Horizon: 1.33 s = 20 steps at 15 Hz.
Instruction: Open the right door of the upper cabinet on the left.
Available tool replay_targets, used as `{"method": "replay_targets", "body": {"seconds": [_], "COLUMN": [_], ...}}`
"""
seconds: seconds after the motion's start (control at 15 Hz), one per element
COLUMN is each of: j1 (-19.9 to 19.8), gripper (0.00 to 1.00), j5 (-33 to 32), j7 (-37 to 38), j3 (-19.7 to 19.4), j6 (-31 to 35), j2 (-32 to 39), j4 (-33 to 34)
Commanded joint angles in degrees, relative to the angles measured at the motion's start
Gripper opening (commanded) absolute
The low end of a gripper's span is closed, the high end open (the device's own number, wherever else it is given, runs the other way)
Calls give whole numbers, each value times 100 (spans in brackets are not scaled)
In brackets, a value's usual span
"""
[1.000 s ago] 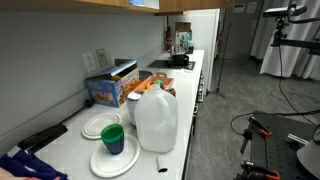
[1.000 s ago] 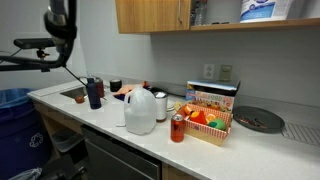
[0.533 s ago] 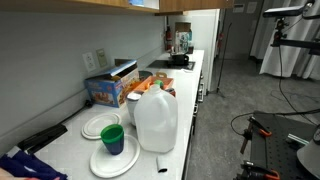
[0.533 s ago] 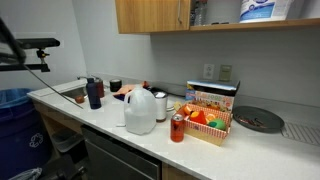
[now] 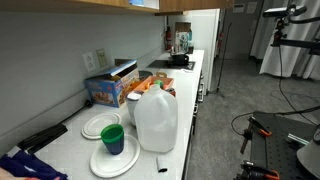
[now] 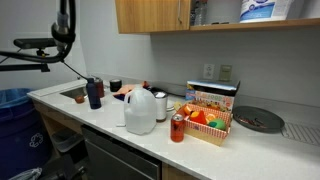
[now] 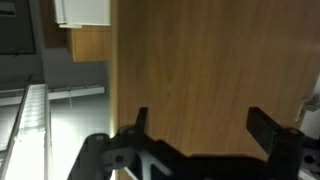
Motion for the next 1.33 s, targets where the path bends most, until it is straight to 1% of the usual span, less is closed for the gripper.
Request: {"method": "replay_targets", "body": {"seconds": [0.0, 0.13, 0.2, 0.27, 0.4, 0.6, 1.13, 1.2, 1.27], "j1": [1400, 2033, 1827, 1851, 1743, 1641, 1607, 1511, 1512], "gripper": [100, 100, 100, 100, 100, 100, 100, 100, 100], "j5": [1250, 1804, 2376, 2554, 2842, 3030, 3216, 3159, 3159], "j7": [-1263, -1841, -2301, -2455, -2772, -3041, -3265, -3095, -3113], "j3": [-596, -863, -630, -627, -586, -574, -589, -521, -522], "j6": [-618, -1211, -1477, -1772, -2248, -2703, -3210, -2973, -3015], "j2": [-579, -827, -860, -887, -917, -950, -965, -899, -899], "j4": [-497, -511, -484, -378, -208, -39, 149, 50, 62]}}
